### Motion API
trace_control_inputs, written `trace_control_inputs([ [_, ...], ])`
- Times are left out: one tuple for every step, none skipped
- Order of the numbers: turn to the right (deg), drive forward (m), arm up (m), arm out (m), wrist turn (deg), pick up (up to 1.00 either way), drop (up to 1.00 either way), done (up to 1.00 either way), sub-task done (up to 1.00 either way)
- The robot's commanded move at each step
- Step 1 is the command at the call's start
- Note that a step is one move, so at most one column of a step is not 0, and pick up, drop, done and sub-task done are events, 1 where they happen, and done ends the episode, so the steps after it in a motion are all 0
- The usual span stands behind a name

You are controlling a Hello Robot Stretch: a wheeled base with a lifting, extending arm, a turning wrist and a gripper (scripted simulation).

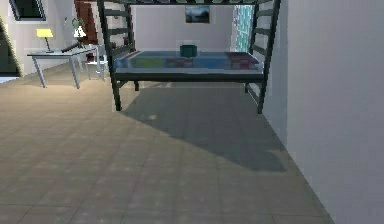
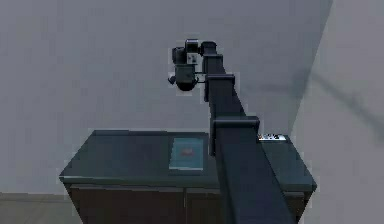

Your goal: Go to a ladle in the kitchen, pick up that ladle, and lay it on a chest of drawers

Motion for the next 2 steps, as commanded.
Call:
trace_control_inputs([
  [0.0,0.0,-0.08,0.0,0.0,0.0,0.0,0.0,0.0],
  [0.0,0.0,-0.32,0.0,0.0,0.0,0.0,0.0,0.0],
])
